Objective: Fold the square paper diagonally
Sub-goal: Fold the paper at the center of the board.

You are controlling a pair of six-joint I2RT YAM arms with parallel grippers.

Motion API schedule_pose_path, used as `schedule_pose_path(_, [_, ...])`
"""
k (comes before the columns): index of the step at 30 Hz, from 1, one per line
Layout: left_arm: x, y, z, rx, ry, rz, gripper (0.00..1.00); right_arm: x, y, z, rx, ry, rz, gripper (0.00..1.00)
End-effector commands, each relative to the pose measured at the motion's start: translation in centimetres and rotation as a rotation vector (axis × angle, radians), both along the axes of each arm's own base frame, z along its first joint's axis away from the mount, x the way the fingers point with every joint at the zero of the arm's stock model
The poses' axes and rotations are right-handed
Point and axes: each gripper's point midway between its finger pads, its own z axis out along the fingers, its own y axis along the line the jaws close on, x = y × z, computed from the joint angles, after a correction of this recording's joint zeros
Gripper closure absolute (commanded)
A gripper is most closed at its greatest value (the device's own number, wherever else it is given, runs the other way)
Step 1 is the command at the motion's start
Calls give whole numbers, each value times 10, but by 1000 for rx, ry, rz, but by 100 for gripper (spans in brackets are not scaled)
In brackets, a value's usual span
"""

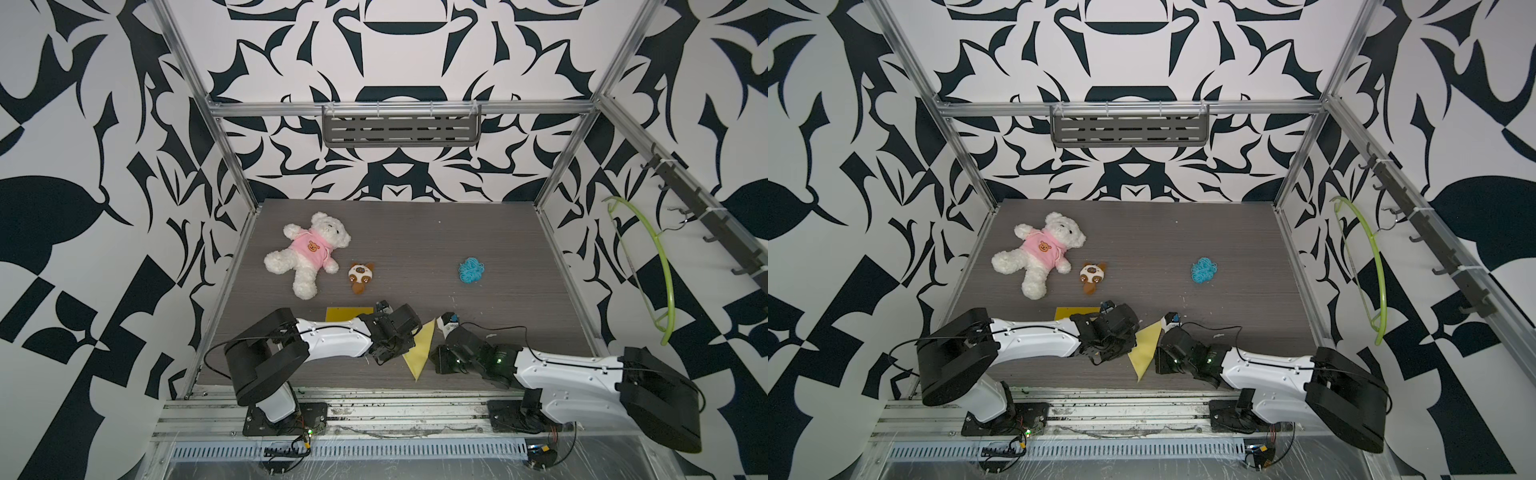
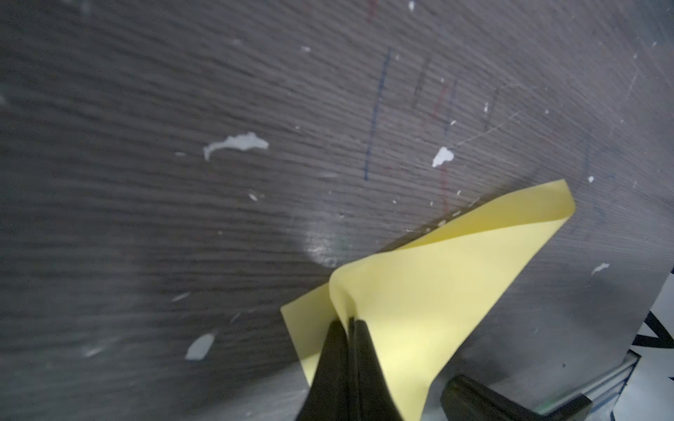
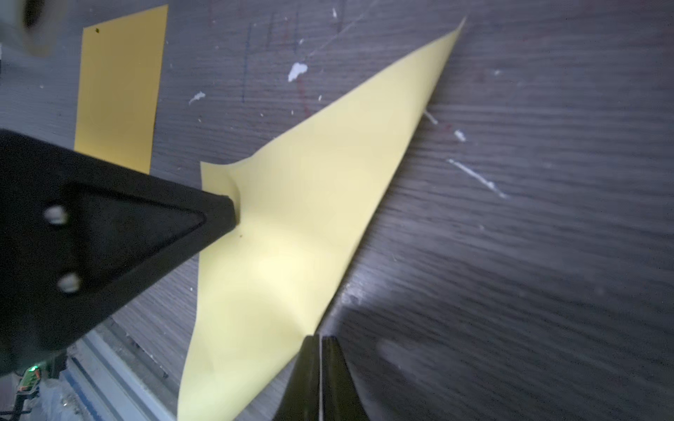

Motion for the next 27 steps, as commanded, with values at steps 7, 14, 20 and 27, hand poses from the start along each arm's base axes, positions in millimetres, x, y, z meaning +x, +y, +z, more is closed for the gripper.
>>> schedule_pose_path(7, [-25, 28, -33, 151, 103, -33, 100, 6, 34, 39, 101, -59, 65, 88])
schedule_pose_path(14, [-26, 28, -34, 154, 108, -32, 100, -7, 41, 15, 55, 8, 103, 90])
schedule_pose_path(20, [-25, 28, -34, 154, 105, -30, 100, -20, 30, -9, 4, 56, 101, 90])
schedule_pose_path(27, [-26, 29, -34, 156, 106, -31, 100, -29, 17, -32, -74, 109, 106, 91])
